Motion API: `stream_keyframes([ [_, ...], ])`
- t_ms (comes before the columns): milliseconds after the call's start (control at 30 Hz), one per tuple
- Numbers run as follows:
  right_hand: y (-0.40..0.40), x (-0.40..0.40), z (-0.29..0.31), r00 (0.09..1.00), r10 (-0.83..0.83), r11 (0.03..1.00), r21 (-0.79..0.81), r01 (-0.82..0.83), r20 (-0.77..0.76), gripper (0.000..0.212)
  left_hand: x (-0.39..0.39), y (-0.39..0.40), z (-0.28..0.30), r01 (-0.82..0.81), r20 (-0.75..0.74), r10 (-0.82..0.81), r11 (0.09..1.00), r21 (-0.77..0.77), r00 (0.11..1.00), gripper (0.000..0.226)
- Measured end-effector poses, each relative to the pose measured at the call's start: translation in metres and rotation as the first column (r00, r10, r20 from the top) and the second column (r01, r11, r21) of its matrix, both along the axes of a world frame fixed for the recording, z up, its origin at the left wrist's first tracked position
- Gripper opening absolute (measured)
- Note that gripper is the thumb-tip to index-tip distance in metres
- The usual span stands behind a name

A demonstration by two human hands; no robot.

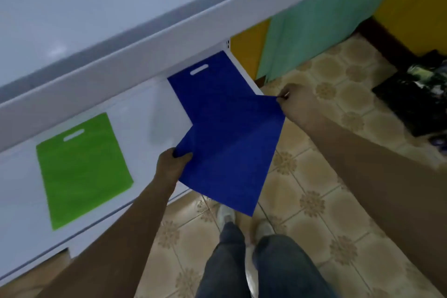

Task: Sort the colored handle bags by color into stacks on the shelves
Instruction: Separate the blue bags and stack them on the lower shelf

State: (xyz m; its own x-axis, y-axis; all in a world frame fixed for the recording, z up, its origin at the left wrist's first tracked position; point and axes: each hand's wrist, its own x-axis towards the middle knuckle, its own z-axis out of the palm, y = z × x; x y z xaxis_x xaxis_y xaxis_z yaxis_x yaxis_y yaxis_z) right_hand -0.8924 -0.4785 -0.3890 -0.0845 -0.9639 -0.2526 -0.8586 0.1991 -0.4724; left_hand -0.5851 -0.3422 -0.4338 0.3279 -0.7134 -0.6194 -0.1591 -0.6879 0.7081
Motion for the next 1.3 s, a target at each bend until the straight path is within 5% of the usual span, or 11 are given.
stream_keyframes([
  [133,-0.062,0.016,-0.026,0.984,0.174,0.983,0.074,-0.17,-0.04,0.023,-0.005,-0.013,-0.032,0.136,-0.023,-0.134,0.986,0.092,0.991,0.035],
  [300,-0.103,0.034,-0.045,0.938,0.08,0.99,0.085,-0.116,0.338,0.048,-0.042,-0.034,-0.055,-0.103,-0.185,0.119,0.99,0.097,0.976,0.034],
  [400,-0.083,0.02,-0.08,0.971,0.133,0.967,0.19,-0.171,0.198,0.059,-0.06,-0.056,-0.064,-0.286,-0.23,0.301,0.953,0.097,0.925,0.028],
  [533,-0.051,-0.004,-0.115,0.998,0.034,0.941,0.335,-0.049,0.052,0.051,-0.068,-0.085,-0.073,-0.428,-0.318,0.434,0.899,0.092,0.843,0.027],
  [633,-0.055,-0.009,-0.129,0.994,-0.029,0.946,0.323,-0.005,0.102,0.039,-0.066,-0.103,-0.076,-0.453,-0.325,0.451,0.889,0.074,0.832,0.029],
  [767,-0.068,0.002,-0.126,0.862,-0.278,0.907,0.412,0.09,0.424,0.014,-0.06,-0.122,-0.081,-0.448,-0.253,0.434,0.894,0.004,0.865,0.028],
  [900,-0.079,0.013,-0.127,0.804,-0.387,0.879,0.444,0.173,0.452,0.02,-0.049,-0.128,-0.091,-0.279,0.086,0.285,0.957,-0.074,0.955,0.04],
  [1000,-0.082,0.018,-0.13,0.803,-0.408,0.873,0.442,0.205,0.433,0.021,-0.045,-0.122,-0.095,-0.219,0.323,0.252,0.966,-0.137,0.912,0.053],
  [1133,-0.077,0.014,-0.131,0.989,-0.016,0.978,0.21,-0.015,0.147,0.029,-0.045,-0.114,-0.101,-0.206,0.38,0.227,0.974,-0.095,0.897,0.055],
  [1300,-0.076,0.017,-0.126,0.974,0.226,0.956,0.193,-0.221,-0.004,0.047,-0.05,-0.122,-0.099,-0.155,0.281,0.178,0.983,-0.1,0.943,0.041],
])
